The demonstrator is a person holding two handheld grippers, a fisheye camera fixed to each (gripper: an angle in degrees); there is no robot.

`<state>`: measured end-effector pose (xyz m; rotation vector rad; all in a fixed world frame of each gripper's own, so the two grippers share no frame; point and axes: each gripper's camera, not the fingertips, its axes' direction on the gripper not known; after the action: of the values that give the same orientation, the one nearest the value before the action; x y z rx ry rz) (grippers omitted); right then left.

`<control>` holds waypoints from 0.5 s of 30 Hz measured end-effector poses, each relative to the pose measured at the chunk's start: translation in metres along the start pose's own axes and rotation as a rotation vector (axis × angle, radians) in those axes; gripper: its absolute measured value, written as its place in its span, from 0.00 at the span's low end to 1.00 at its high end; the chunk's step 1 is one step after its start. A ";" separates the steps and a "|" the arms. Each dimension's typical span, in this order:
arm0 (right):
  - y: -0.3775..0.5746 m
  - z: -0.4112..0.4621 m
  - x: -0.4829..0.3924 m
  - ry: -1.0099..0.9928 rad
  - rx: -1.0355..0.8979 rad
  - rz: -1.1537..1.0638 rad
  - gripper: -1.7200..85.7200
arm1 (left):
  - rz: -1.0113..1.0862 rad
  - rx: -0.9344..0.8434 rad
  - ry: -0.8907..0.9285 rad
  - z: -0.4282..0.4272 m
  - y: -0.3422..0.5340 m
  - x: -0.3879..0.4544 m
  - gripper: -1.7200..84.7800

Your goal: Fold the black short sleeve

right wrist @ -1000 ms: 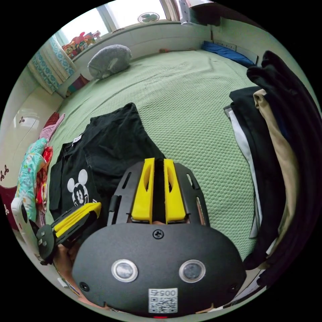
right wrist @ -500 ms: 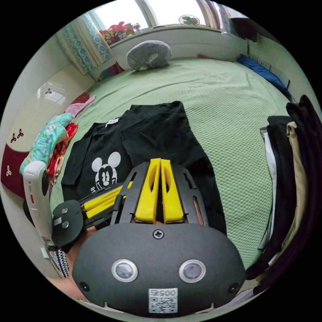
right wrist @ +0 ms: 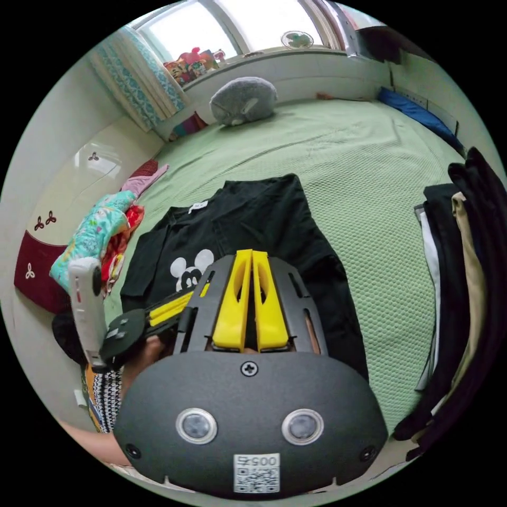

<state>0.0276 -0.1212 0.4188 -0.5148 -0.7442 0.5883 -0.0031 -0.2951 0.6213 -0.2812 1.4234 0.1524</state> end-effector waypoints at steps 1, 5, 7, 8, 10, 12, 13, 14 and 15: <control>-0.003 0.005 -0.003 -0.016 -0.018 -0.002 0.01 | 0.004 -0.021 -0.010 0.001 -0.001 -0.003 0.01; -0.025 0.028 -0.020 0.001 -0.082 -0.059 0.01 | 0.005 0.006 -0.056 -0.017 -0.001 -0.012 0.01; -0.045 0.054 -0.037 0.058 -0.141 -0.141 0.01 | -0.023 0.052 -0.101 -0.031 0.000 -0.025 0.01; -0.050 0.062 -0.040 0.060 -0.167 -0.158 0.01 | -0.035 0.051 -0.103 -0.034 0.001 -0.029 0.01; -0.067 0.097 -0.048 0.053 -0.269 -0.184 0.01 | -0.078 0.037 -0.068 -0.040 0.002 -0.048 0.01; -0.074 0.105 -0.052 0.072 -0.265 -0.220 0.01 | -0.117 0.034 -0.030 -0.045 0.003 -0.063 0.01; -0.079 0.105 -0.053 0.072 -0.270 -0.216 0.01 | -0.137 0.042 -0.007 -0.050 0.004 -0.071 0.01; -0.081 0.104 -0.053 0.067 -0.281 -0.213 0.01 | -0.143 0.051 0.003 -0.053 0.004 -0.074 0.01; -0.082 0.098 -0.054 0.062 -0.273 -0.214 0.01 | -0.154 0.072 0.020 -0.059 0.005 -0.081 0.01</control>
<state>-0.0525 -0.1940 0.5054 -0.6918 -0.8136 0.2706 -0.0723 -0.3016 0.6935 -0.3324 1.4179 -0.0271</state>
